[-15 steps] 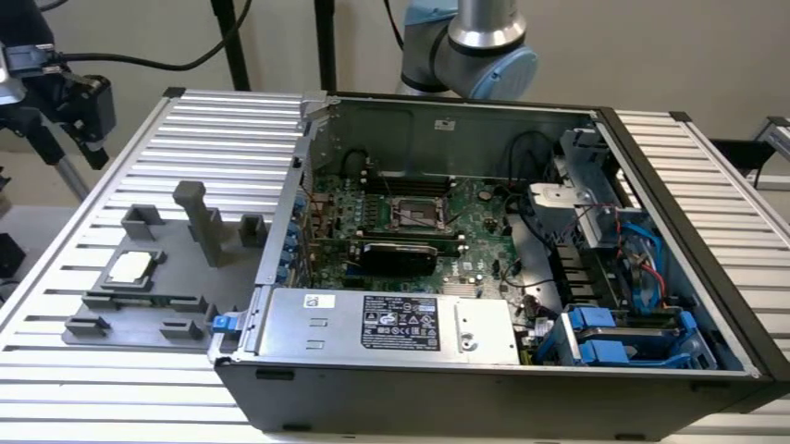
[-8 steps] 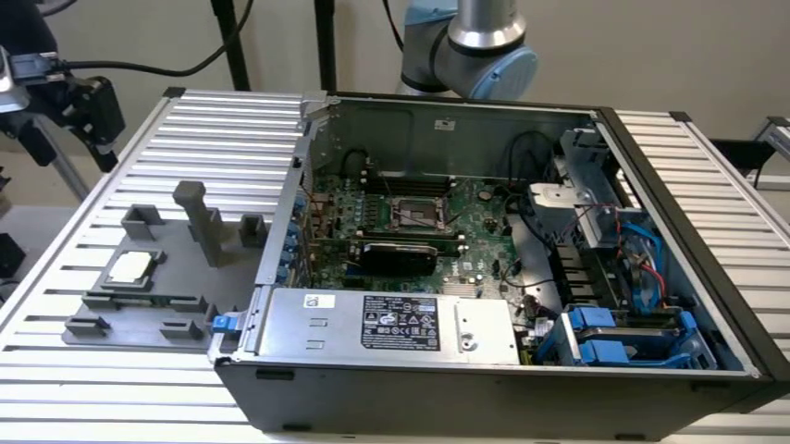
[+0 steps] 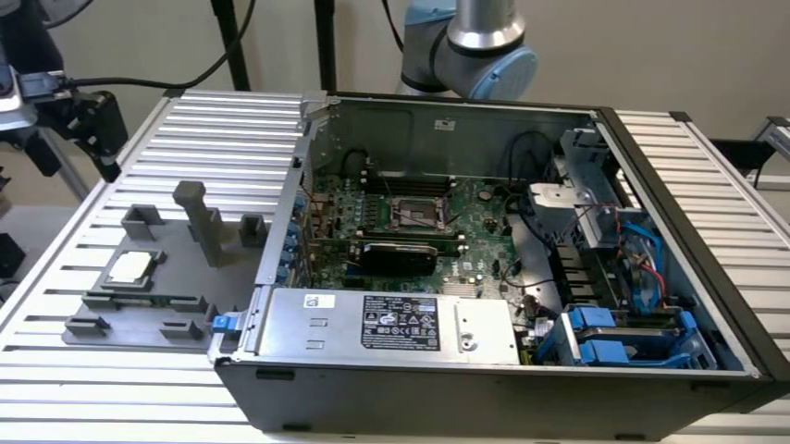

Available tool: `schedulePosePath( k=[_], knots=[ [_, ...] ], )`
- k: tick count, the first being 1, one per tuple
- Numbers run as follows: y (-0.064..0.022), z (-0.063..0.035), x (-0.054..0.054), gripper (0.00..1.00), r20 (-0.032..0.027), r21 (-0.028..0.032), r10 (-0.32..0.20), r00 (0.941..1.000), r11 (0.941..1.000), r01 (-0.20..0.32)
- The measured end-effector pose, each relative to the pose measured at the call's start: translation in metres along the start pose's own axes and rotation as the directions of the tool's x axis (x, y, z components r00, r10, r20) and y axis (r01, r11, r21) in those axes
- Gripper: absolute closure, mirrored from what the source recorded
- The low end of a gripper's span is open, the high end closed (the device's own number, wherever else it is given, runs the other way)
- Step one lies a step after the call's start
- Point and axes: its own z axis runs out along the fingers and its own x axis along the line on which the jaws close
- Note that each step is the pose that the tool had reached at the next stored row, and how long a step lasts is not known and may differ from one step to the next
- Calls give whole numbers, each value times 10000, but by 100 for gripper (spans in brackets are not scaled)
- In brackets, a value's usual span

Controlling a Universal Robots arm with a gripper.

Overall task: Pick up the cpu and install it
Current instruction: 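Pick up the cpu and move it towards the insertion slot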

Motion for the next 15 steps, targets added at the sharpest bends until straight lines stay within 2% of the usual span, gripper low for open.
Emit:
schedulePosePath(
  k=[15],
  knots=[
    [-12,273,70,28,-1,1,1,10000,10000,-1]
  ],
)
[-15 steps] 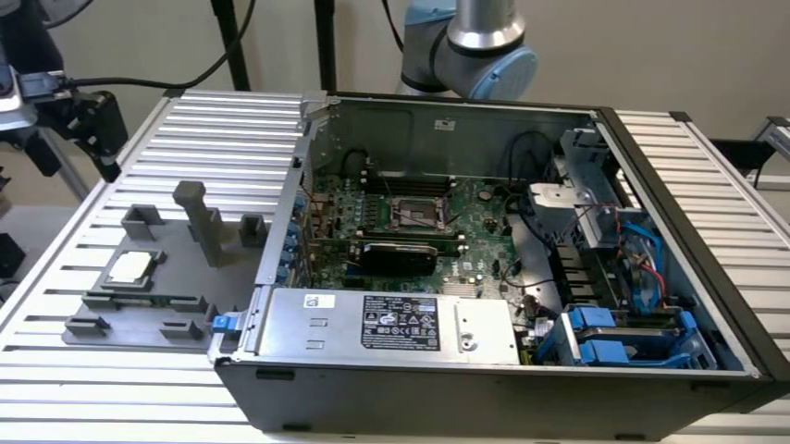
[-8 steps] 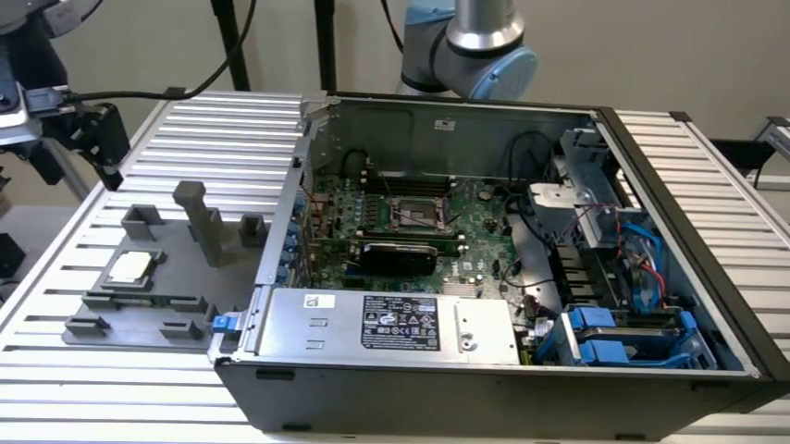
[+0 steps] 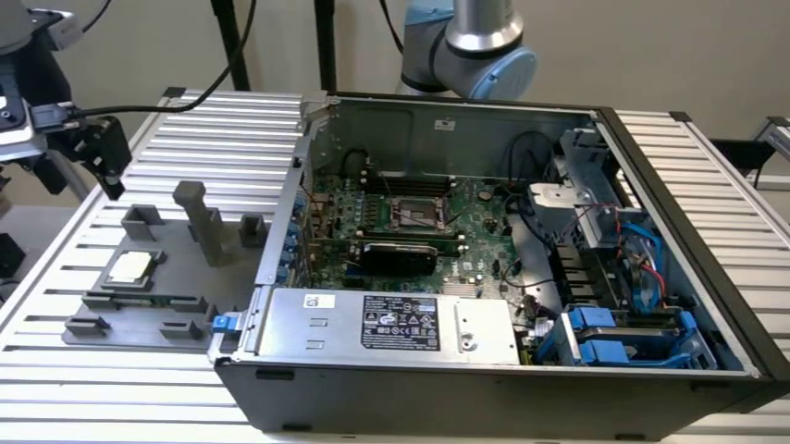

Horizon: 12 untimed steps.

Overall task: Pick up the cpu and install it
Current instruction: 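Pick up the cpu and move it towards the insertion slot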

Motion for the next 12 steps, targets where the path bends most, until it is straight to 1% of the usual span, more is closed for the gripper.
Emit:
schedulePosePath(
  k=[4,9,12],
  knots=[
    [-12,74,17,28,0,0,-1,10000,10000,1],
    [-56,163,17,28,0,-3,0,10000,10000,0],
    [-82,217,14,28,1,-15,0,10000,10000,0]
  ],
)
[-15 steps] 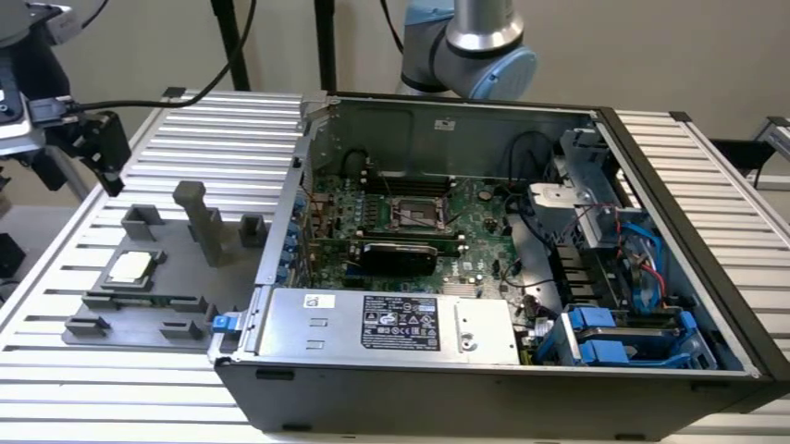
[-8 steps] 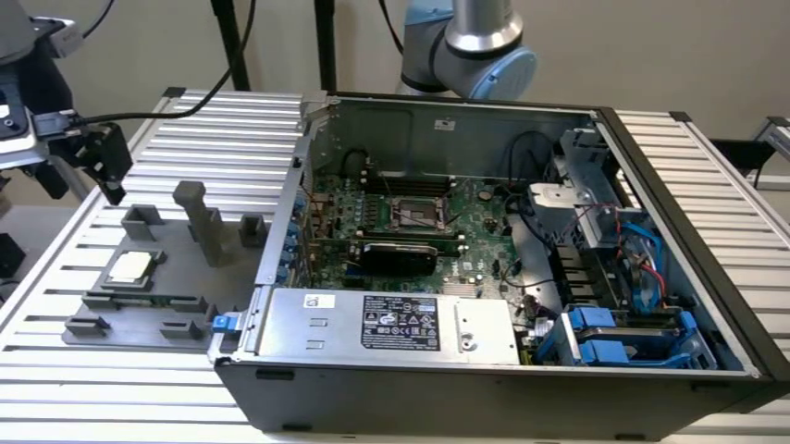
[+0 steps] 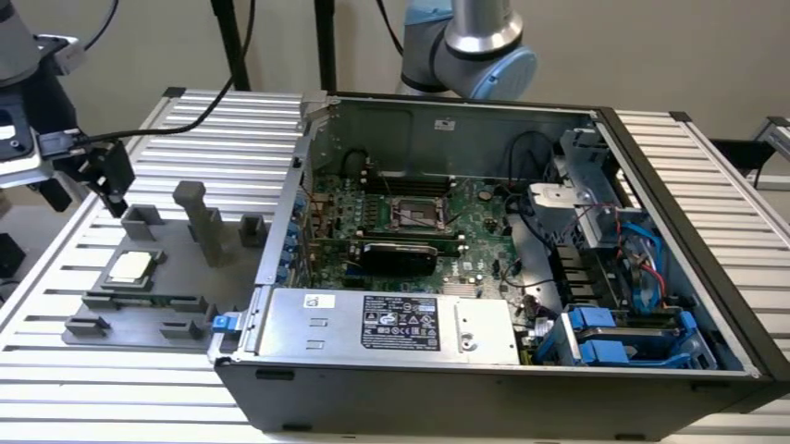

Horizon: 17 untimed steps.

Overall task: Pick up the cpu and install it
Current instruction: 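Pick up the cpu and move it towards the insertion slot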

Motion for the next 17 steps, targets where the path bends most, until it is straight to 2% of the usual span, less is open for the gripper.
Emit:
schedulePosePath(
  k=[7,17],
  knots=[
    [-62,127,-8,28,1,-24,-1,10000,10000,1],
    [-91,305,-40,28,-2,-24,-2,10000,10000,2]
  ],
)
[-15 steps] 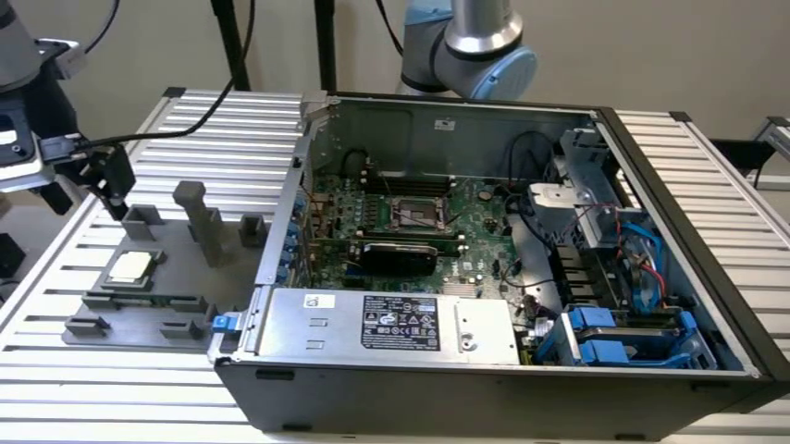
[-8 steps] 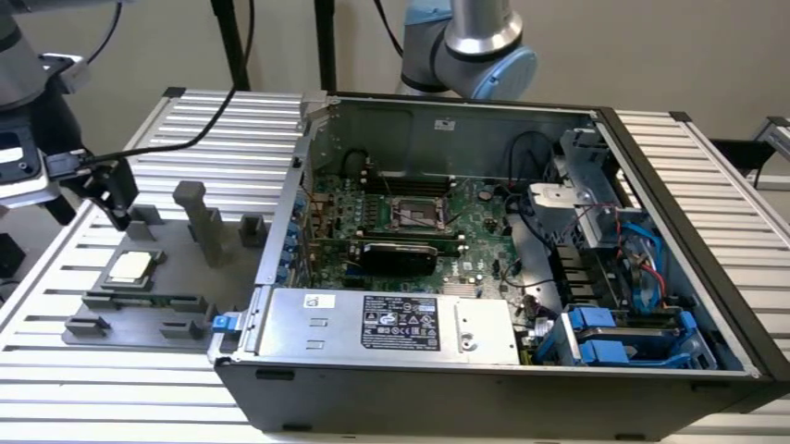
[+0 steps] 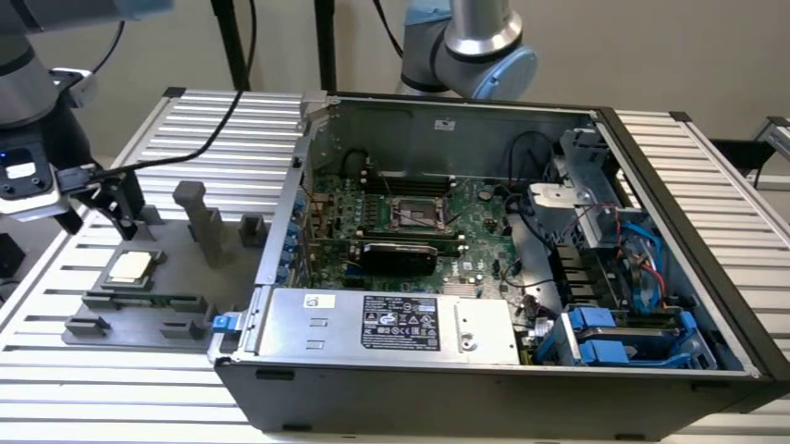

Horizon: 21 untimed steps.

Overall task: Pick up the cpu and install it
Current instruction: 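Pick up the cpu and move it towards the insertion slot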

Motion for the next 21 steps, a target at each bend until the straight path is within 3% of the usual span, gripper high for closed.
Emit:
schedulePosePath(
  k=[21],
  knots=[
    [-54,380,-65,28,0,-9,4,10000,10000,-4]
  ],
)
